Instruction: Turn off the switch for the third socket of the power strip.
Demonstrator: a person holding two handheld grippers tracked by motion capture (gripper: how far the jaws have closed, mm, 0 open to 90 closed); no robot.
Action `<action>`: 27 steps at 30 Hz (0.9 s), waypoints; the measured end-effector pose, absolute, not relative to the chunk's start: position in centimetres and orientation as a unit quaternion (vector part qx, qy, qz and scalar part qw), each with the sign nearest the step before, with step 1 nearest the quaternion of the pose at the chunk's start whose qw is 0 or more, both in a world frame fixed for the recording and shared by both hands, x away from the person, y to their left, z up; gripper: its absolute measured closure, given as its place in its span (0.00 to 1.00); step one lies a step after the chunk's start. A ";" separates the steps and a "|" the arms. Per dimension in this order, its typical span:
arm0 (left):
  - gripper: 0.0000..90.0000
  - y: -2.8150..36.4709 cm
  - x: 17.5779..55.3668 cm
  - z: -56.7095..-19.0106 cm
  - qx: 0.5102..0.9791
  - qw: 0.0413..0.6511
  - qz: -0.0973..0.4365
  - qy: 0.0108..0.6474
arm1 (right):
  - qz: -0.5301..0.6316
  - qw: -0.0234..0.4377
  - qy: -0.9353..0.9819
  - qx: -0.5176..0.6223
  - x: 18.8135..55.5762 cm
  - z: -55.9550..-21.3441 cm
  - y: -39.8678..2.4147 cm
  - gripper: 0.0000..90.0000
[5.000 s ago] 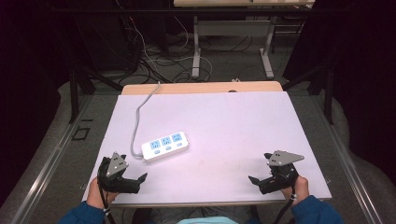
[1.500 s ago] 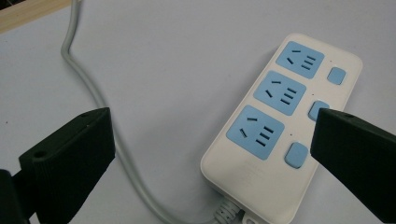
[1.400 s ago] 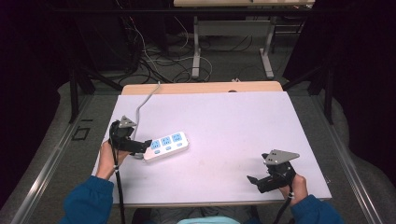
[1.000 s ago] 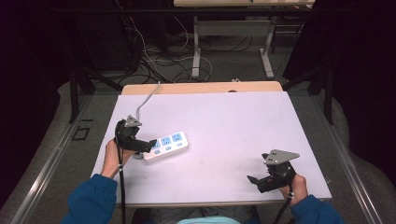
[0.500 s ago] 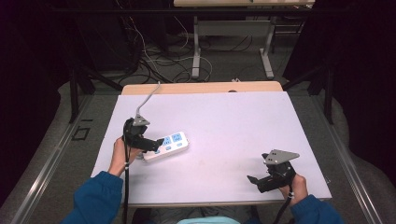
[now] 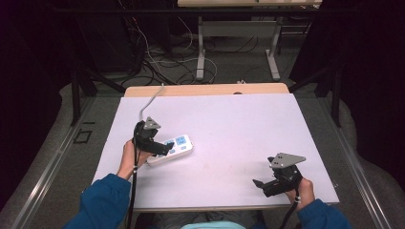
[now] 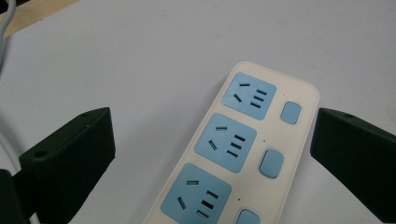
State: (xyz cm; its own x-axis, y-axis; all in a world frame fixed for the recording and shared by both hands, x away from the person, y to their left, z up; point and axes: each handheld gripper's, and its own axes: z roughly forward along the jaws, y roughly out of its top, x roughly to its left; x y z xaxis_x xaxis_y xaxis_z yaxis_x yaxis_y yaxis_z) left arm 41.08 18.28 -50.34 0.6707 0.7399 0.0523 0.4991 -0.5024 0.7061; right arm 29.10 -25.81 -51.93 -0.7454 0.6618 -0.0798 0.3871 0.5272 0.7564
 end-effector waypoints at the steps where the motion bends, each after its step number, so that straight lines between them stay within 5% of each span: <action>1: 0.00 18.2 41.1 -50.3 0.850 0.338 0.178 0.364 | 0.377 0.182 0.854 0.307 29.1 -51.9 -25.8 0.04; 6: 0.03 17.5 41.2 -50.5 0.851 0.339 0.173 0.362 | 0.377 0.182 0.854 0.308 29.1 -51.9 -25.8 0.05; 13: 0.21 16.5 41.1 -50.9 0.856 0.340 0.167 0.351 | 0.376 0.183 0.854 0.309 29.2 -52.0 -25.8 0.05; 19: 0.54 15.9 41.1 -51.1 0.860 0.351 0.155 0.338 | 0.376 0.184 0.853 0.311 29.1 -52.0 -25.8 0.05; 27: 0.78 15.1 40.9 -51.4 0.868 0.352 0.139 0.323 | 0.375 0.185 0.856 0.306 29.2 -52.0 -25.8 0.05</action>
